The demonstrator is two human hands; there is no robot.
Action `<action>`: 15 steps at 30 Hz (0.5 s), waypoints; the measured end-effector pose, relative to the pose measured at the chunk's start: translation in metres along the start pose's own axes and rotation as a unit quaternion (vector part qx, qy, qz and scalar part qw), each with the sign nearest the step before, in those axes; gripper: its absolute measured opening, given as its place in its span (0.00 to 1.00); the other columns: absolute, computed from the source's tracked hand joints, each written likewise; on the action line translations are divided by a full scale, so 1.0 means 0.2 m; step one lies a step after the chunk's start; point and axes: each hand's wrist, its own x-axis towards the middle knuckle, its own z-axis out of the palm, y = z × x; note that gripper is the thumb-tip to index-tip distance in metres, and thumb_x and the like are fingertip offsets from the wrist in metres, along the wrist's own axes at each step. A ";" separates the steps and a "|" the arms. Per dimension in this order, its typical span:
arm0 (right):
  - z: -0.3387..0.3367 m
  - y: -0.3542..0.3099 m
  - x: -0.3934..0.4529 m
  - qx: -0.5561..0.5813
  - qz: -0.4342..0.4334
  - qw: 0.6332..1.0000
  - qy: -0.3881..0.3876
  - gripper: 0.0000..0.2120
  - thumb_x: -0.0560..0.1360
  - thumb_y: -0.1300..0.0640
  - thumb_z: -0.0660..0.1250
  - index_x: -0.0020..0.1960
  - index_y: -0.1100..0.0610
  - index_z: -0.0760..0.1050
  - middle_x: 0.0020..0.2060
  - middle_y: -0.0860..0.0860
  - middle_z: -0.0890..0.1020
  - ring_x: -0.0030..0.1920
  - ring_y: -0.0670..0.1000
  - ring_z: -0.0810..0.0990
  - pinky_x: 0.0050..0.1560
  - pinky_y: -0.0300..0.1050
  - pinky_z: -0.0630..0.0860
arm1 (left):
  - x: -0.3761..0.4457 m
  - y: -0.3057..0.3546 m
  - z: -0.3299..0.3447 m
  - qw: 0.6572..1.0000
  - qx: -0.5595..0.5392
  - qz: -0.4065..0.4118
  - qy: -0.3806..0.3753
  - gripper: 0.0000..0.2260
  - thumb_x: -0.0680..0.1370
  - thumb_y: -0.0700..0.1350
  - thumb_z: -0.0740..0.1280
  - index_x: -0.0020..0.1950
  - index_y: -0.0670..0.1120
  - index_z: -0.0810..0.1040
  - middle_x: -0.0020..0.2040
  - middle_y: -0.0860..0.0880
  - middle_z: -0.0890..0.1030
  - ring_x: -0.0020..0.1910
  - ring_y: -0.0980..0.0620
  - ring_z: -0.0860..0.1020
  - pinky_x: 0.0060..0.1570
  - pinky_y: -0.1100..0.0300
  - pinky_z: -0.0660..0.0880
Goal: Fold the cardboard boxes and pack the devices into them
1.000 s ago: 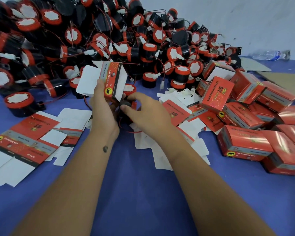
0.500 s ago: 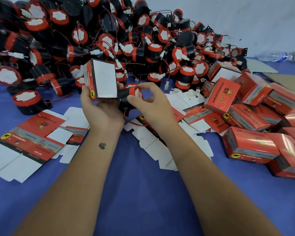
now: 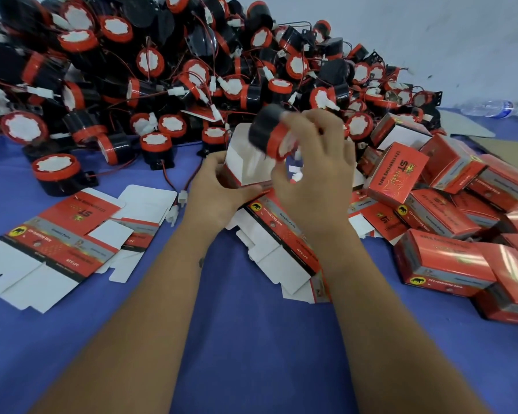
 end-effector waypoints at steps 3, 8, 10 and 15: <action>0.02 -0.04 -0.02 -0.075 -0.064 0.990 -0.104 0.29 0.60 0.67 0.70 0.60 0.52 0.79 0.55 0.56 0.79 0.51 0.57 0.79 0.52 0.49 0.59 | 0.00 0.00 -0.01 1.000 0.006 0.003 -0.004 0.25 0.68 0.38 0.80 0.57 0.55 0.73 0.49 0.59 0.79 0.45 0.66 0.78 0.39 0.77 0.72; 0.05 -0.03 -0.03 0.032 0.050 0.972 -0.226 0.29 0.66 0.62 0.66 0.66 0.50 0.74 0.60 0.54 0.75 0.57 0.56 0.75 0.57 0.52 0.69 | 0.00 0.00 -0.02 1.000 0.007 0.001 -0.017 0.25 0.69 0.35 0.77 0.55 0.57 0.72 0.48 0.61 0.78 0.43 0.68 0.78 0.37 0.77 0.72; 0.05 -0.03 -0.04 0.140 0.107 0.952 -0.249 0.27 0.70 0.58 0.67 0.69 0.49 0.71 0.61 0.51 0.75 0.57 0.52 0.75 0.55 0.51 0.76 | 0.01 -0.01 -0.02 1.000 0.003 0.000 -0.021 0.24 0.71 0.34 0.76 0.56 0.57 0.72 0.48 0.60 0.79 0.45 0.66 0.78 0.37 0.76 0.73; 0.09 -0.02 -0.07 0.268 0.212 0.912 -0.226 0.29 0.70 0.59 0.74 0.68 0.47 0.68 0.59 0.48 0.75 0.57 0.46 0.76 0.56 0.39 0.77 | 0.02 -0.02 -0.02 1.000 0.002 -0.005 -0.024 0.24 0.71 0.35 0.76 0.58 0.57 0.73 0.51 0.58 0.80 0.51 0.60 0.79 0.41 0.72 0.75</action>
